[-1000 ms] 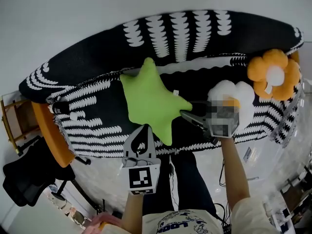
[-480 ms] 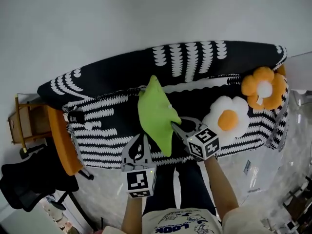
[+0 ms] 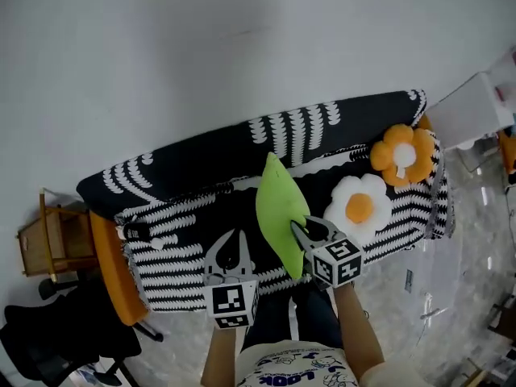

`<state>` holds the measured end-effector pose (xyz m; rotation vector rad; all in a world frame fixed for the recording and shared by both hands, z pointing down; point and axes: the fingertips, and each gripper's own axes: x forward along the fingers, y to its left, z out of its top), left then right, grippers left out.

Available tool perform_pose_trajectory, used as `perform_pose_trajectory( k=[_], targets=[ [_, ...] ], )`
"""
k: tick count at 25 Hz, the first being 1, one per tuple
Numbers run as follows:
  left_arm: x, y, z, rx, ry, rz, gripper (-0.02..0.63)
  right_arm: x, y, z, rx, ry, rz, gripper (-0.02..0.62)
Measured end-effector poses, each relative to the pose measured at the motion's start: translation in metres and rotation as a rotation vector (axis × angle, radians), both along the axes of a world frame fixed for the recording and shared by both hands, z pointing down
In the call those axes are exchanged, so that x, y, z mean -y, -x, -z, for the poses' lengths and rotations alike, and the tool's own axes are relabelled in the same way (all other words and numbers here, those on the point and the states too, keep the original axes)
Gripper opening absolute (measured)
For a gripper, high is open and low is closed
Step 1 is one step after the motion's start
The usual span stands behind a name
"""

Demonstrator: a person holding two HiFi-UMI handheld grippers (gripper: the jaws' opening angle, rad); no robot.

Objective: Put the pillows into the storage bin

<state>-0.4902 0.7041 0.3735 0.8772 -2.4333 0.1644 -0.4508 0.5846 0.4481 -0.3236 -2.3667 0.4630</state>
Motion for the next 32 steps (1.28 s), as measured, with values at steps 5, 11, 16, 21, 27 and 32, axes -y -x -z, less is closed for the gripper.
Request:
perform_pose_trajectory(
  k=[5, 11, 16, 21, 27, 32],
  targets=[
    [0.048, -0.020, 0.042, 0.063, -0.067, -0.176, 0.013, 0.052, -0.061, 0.050, 0.039, 0.062, -0.304, 0.077],
    [0.127, -0.073, 0.080, 0.101, -0.122, -0.404, 0.014, 0.117, -0.153, 0.101, 0.075, -0.047, -0.563, 0.078],
    [0.207, -0.139, 0.101, 0.119, -0.171, -0.631, 0.012, 0.183, -0.255, 0.131, 0.104, -0.103, -0.851, 0.078],
    [0.286, -0.213, 0.122, 0.128, -0.201, -0.785, 0.012, 0.241, -0.362, 0.150, 0.111, -0.108, -1.074, 0.078],
    [0.381, -0.325, 0.141, 0.134, -0.231, -0.930, 0.012, 0.301, -0.499, 0.160, 0.102, -0.125, -1.277, 0.078],
    [0.451, -0.421, 0.152, 0.132, -0.257, -0.998, 0.014, 0.352, -0.600, 0.159, 0.096, -0.120, -1.362, 0.078]
  ],
)
